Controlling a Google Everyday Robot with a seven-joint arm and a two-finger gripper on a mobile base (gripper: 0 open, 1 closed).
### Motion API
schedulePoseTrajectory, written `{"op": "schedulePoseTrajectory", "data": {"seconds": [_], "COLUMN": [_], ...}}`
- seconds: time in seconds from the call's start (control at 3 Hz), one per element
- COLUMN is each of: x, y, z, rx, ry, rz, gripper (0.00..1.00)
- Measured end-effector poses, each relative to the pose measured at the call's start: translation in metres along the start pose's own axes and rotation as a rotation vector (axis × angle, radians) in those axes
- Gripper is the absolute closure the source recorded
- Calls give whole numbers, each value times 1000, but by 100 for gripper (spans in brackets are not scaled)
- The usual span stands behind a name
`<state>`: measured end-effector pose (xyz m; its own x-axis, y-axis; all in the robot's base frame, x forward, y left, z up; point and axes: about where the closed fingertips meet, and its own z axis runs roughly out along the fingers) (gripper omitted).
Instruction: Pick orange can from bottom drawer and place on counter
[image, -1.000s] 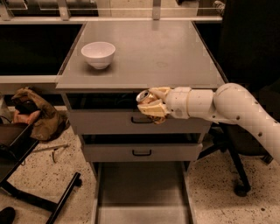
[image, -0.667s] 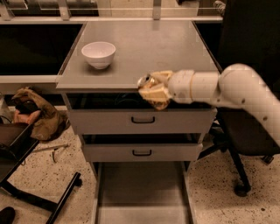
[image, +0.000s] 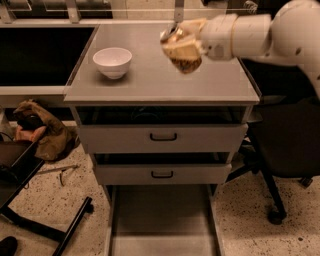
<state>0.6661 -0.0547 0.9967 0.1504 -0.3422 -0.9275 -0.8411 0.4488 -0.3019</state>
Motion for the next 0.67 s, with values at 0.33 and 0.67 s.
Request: {"op": "schedulePoseTrajectory", "data": {"seconds": [0.33,0.67], "x": [-7,24], "y": [-36,-56], "z": [4,13], "rx": [29,59], "ry": [-42,-116], "rz": [10,106], "gripper": [100,100]}}
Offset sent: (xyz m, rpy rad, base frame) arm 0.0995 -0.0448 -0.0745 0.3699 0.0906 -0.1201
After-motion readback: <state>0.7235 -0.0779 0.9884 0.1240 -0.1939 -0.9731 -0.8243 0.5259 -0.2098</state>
